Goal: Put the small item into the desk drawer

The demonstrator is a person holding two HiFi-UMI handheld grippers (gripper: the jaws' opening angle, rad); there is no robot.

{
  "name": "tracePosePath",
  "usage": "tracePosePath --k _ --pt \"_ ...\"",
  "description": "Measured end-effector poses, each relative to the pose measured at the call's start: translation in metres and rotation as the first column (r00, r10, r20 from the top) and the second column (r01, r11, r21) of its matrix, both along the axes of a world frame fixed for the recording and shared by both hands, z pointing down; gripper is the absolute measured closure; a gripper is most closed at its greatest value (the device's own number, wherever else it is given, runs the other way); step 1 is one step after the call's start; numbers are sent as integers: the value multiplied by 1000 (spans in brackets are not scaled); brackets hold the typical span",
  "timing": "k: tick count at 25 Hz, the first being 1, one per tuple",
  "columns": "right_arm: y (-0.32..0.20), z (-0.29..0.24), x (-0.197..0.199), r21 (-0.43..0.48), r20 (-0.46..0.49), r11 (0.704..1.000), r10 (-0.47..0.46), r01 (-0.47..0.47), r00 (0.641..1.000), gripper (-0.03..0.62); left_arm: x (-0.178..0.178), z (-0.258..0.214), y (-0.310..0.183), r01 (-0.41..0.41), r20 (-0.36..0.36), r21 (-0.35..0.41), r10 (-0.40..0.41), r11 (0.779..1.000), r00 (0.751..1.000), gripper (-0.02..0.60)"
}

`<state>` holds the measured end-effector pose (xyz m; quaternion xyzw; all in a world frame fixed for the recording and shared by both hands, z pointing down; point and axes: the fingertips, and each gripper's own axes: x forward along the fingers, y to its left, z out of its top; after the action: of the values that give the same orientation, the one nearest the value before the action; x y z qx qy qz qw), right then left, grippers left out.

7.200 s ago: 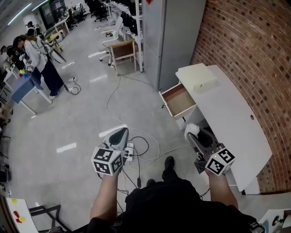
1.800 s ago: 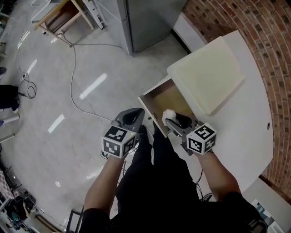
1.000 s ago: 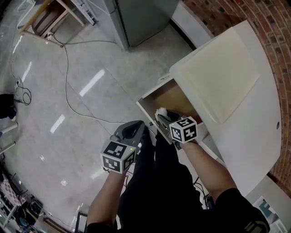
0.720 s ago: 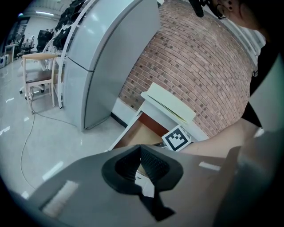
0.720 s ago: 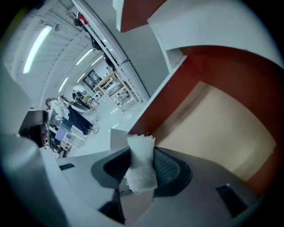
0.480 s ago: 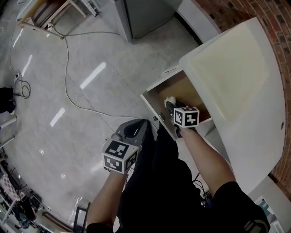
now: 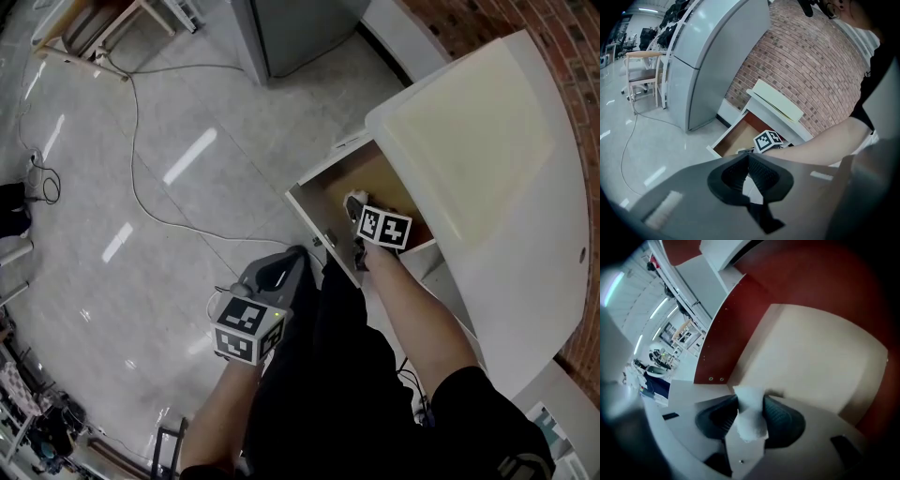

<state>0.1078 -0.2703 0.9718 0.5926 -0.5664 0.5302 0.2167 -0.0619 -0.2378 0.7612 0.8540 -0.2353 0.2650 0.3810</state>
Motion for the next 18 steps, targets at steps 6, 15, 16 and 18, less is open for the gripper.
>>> tracePosePath --k 6,15,16,18 --pt "15 -23 1 -4 101 997 75 -75 992 388 10 -16 3 4 -24 -3 -4 1000 1000 569" --pt "70 -133 -41 55 116 982 -185 180 976 388 19 -97 -5 15 -80 68 -10 998 997 569" --pt "70 -140 -41 64 116 982 -185 179 976 388 20 -105 -9 19 -87 85 -12 996 996 569" --pt "68 -154 -35 82 115 986 -155 147 981 388 19 -120 -15 20 -95 117 -9 993 995 569"
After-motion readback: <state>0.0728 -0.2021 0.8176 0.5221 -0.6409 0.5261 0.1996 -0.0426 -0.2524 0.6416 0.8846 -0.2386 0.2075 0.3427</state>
